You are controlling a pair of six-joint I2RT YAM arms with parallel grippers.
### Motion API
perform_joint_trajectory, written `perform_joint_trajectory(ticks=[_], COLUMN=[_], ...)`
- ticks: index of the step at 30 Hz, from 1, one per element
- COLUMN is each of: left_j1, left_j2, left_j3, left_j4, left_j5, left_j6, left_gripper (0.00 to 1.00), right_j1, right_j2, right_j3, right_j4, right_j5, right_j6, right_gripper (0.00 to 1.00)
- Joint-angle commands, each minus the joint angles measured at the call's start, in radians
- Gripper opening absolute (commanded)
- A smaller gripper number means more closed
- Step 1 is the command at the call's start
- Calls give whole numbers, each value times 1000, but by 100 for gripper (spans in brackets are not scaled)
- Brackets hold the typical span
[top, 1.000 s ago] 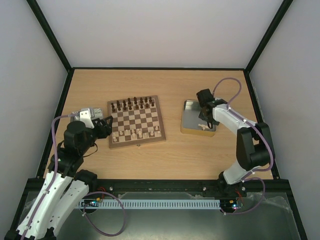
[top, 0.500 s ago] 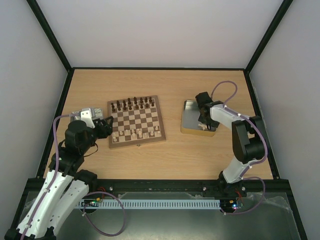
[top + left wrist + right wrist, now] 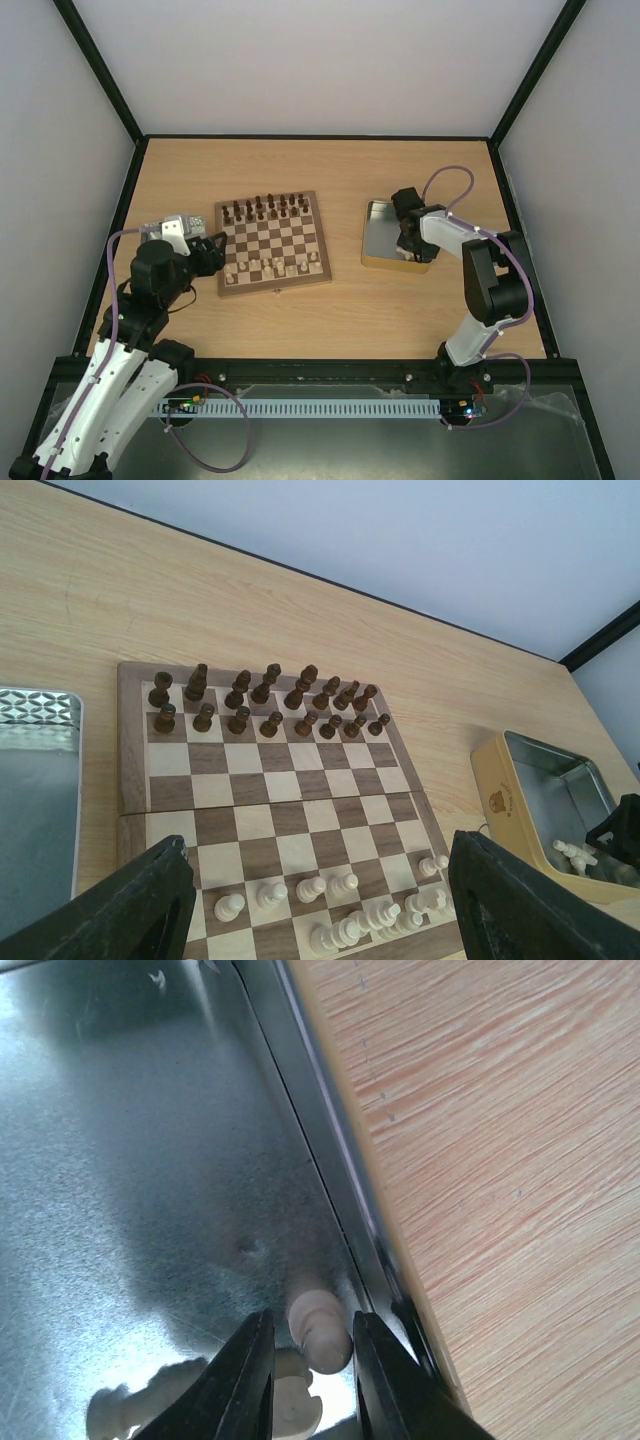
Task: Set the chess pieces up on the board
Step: Pick up the chess piece from the storage box.
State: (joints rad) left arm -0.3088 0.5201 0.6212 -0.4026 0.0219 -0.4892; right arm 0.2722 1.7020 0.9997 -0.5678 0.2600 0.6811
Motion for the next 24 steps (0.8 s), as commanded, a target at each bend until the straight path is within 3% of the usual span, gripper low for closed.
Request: perform_joint_trajectory(ticks=[1, 7, 19, 24], left_j1=[5, 5, 4, 4], left_j2=[2, 1, -1, 2], left_j3=[-12, -12, -12, -15], left_j4=[20, 20, 23, 27], left_j5=[-2, -3, -5, -3], left_j6=[12, 12, 8, 5], left_gripper=[71, 71, 70, 70], right_j1=[-6, -6, 1, 67], right_j2=[9, -17, -212, -249], right_j3=[-24, -23, 46, 91], right_j4=[18, 44, 89, 98], right_j5=[11, 29, -268, -374], right_j6=[5, -12, -65, -52], right_gripper=[19, 5, 5, 6])
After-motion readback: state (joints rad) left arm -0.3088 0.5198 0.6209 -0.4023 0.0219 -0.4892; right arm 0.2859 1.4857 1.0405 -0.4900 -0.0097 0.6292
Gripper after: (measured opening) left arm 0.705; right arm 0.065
